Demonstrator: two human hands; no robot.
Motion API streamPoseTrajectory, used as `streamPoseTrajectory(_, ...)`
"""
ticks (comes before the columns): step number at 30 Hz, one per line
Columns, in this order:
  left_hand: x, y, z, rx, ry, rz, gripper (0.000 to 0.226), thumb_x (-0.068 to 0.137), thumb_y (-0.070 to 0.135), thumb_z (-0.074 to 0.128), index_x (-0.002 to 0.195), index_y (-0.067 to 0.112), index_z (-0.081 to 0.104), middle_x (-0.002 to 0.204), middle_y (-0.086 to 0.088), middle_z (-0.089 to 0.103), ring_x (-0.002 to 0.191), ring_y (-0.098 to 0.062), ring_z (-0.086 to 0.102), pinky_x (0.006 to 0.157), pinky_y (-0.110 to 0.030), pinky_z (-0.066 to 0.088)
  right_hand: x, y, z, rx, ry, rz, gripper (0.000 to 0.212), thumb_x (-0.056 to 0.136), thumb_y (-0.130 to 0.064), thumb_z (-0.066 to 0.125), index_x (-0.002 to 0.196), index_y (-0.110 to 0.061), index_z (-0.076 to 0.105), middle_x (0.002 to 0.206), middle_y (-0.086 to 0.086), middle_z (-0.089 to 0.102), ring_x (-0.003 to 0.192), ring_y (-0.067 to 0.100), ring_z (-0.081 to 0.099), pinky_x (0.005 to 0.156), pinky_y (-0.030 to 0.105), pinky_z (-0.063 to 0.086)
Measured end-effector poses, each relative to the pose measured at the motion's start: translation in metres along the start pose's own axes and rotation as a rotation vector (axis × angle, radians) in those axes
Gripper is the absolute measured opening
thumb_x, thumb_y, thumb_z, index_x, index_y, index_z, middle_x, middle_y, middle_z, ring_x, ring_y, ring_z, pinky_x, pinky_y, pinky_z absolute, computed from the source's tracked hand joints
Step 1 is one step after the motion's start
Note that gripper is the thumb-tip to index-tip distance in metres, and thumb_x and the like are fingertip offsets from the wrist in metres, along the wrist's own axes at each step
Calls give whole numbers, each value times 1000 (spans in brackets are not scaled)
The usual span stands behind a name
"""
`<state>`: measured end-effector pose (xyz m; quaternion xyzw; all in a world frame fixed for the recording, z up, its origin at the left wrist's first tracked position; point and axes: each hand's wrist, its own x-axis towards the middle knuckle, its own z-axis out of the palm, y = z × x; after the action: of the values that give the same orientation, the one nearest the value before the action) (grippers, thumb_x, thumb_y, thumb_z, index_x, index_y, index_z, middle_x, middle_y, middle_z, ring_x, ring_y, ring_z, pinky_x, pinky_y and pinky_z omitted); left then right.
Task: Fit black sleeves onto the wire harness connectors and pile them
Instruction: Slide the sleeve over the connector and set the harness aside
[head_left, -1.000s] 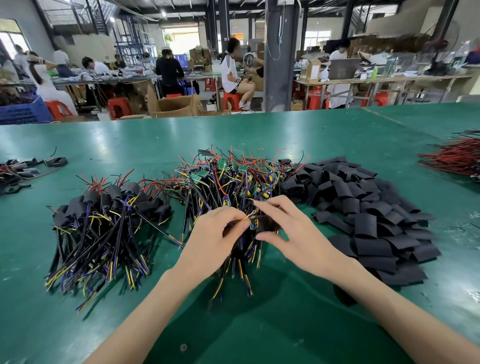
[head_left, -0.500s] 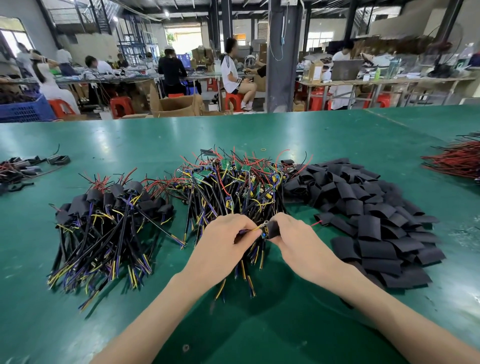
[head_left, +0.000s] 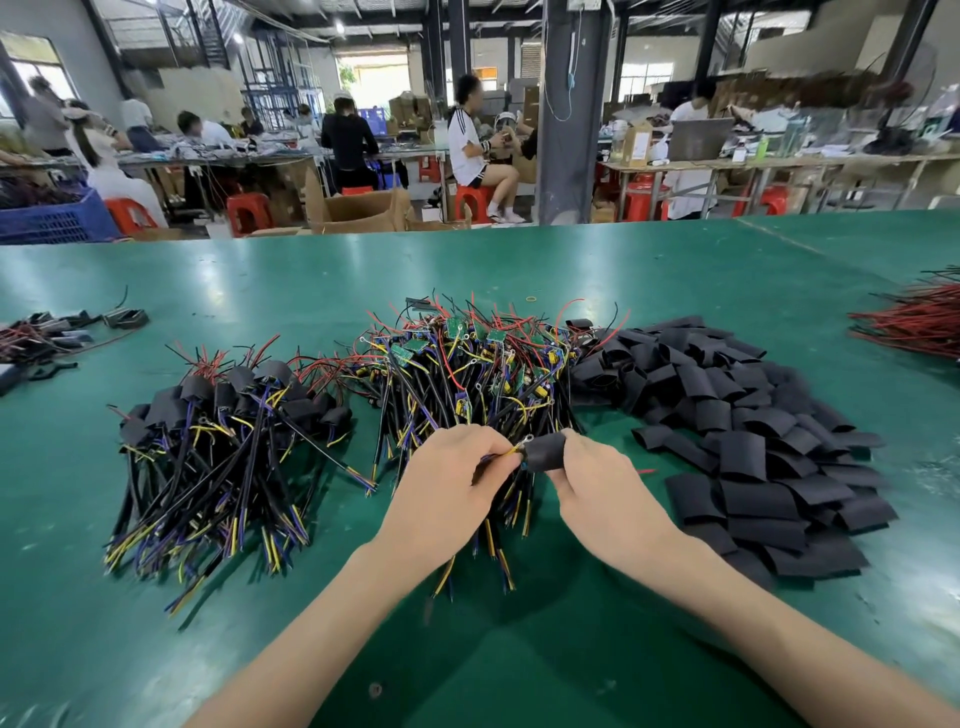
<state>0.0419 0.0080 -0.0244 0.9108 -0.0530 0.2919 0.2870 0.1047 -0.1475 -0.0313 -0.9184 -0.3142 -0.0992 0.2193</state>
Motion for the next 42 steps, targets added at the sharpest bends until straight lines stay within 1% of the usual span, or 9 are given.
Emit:
streamPoseTrajectory(9,-1,0,1,-91,18,26,6,84,11,68,78,10,65,75,6,62,71,-8,52,67,-16,39,0,-8,-4,10,-20,74,20,96,-17,42,114,-10,48,109,11,61,100,30,57,81,34,41)
streamPoseTrajectory(14,-1,1,2,-133,18,33,6,83,9,67,77,10,65,73,8,61,70,-7,52,64,-10,37,-1,-6,-5,95,-63,74,18,95,-13,42,113,-11,45,90,15,60,79,33,54,69,36,44)
streamPoseTrajectory(18,-3,-2,0,-152,-2,11,9,83,8,68,76,11,65,71,7,61,67,-11,52,60,-15,38,0,-4,-6,108,-60,-17,18,91,-10,44,108,-15,42,73,8,52,65,29,44,63,36,42)
streamPoseTrajectory(20,-2,-4,-2,-172,-16,-3,11,85,9,68,75,13,64,67,6,59,61,-10,49,57,-18,37,2,4,-11,182,-95,-78,16,91,-13,49,105,-17,45,65,3,51,56,22,43,56,33,36)
streamPoseTrajectory(23,1,-7,-8,-191,-37,-39,15,86,10,67,73,16,62,60,8,53,55,-6,42,54,-15,31,7,17,-23,487,-140,-87,16,87,-16,64,95,-20,51,52,-5,47,48,6,33,50,20,27)
streamPoseTrajectory(28,4,-10,-15,-341,-37,-132,27,87,6,65,67,24,58,54,13,50,52,-4,38,53,-13,28,15,30,-30,918,-129,-46,10,86,-6,63,93,-14,62,54,-2,40,43,1,27,42,9,23)
streamPoseTrajectory(32,4,-9,-14,-328,-47,-127,29,87,8,65,68,28,57,54,14,48,52,-5,36,53,-15,26,17,29,-26,1000,-160,35,14,82,-13,68,93,-22,70,53,-1,27,41,6,16,38,14,16)
streamPoseTrajectory(37,3,-10,-13,-317,-60,-97,29,87,8,66,69,29,57,57,13,48,54,-5,37,55,-15,27,17,28,-28,1084,-247,100,28,67,-28,74,95,-24,73,49,-7,27,40,7,12,40,13,13)
streamPoseTrajectory(42,2,-12,-12,-330,-89,-82,27,88,8,64,70,27,57,58,11,49,56,-4,38,56,-15,29,14,29,-28,1046,-332,60,33,64,-33,76,97,-31,75,56,0,30,45,9,11,41,15,12)
